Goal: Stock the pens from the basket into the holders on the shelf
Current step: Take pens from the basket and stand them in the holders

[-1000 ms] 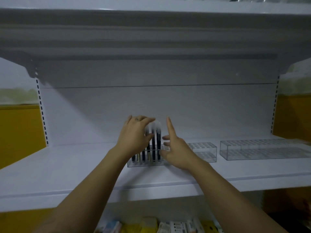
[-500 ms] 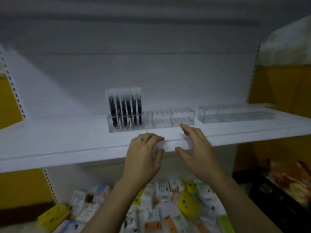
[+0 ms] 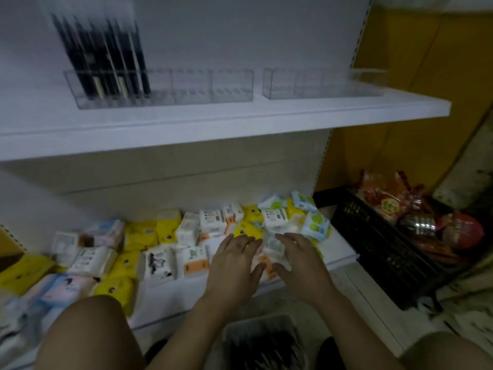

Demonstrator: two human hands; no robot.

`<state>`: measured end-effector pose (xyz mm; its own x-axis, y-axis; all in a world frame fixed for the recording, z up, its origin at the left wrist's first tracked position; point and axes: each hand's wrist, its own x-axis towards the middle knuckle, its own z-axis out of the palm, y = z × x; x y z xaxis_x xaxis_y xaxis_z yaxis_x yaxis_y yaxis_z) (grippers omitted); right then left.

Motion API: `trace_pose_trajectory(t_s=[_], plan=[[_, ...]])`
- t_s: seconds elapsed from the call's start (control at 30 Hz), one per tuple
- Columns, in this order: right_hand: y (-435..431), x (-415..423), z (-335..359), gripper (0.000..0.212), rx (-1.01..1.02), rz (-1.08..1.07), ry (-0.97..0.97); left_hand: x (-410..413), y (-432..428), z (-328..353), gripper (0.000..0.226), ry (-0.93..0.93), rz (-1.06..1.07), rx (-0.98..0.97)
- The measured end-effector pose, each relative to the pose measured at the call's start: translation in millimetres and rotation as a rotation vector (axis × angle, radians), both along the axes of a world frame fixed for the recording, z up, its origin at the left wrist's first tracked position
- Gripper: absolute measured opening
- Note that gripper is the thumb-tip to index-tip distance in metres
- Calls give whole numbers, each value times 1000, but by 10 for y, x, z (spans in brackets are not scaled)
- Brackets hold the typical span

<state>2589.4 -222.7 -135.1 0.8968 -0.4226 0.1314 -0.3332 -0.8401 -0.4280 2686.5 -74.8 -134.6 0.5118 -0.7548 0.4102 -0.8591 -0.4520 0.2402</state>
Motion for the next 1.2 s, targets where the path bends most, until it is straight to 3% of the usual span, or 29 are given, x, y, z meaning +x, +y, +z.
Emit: trace_pose_trajectory(t_s=[0.3,0.47,0.57,0.6,0.7,0.9,1.07,1.2], plan=[[37,-615,-1299,56,217,-67,424,-305,140,-1314,53,358,70,312],[170,-595,-1727,55,361,-128,517,-550,73,-1775,50,585,63,422],[156,-651,-1939,14,429,-89,572,-556,143,-2025,45,685,70,504],[148,-666,-2001,14,442,-92,595,-549,165,-2101,42,711,73,532],[142,-642,-2146,40,455,-66,628,-558,193,-2325,34,825,94,582],[185,-648,-2385,43,452,9,759,-604,120,-2833,34,1052,120,729],[143,-718,-2604,44,490,3,836,-628,88,-3150,48,1090,-19,829],[58,-739,-2695,49,545,-7,880,-502,42,-3234,42,1188,26,771]])
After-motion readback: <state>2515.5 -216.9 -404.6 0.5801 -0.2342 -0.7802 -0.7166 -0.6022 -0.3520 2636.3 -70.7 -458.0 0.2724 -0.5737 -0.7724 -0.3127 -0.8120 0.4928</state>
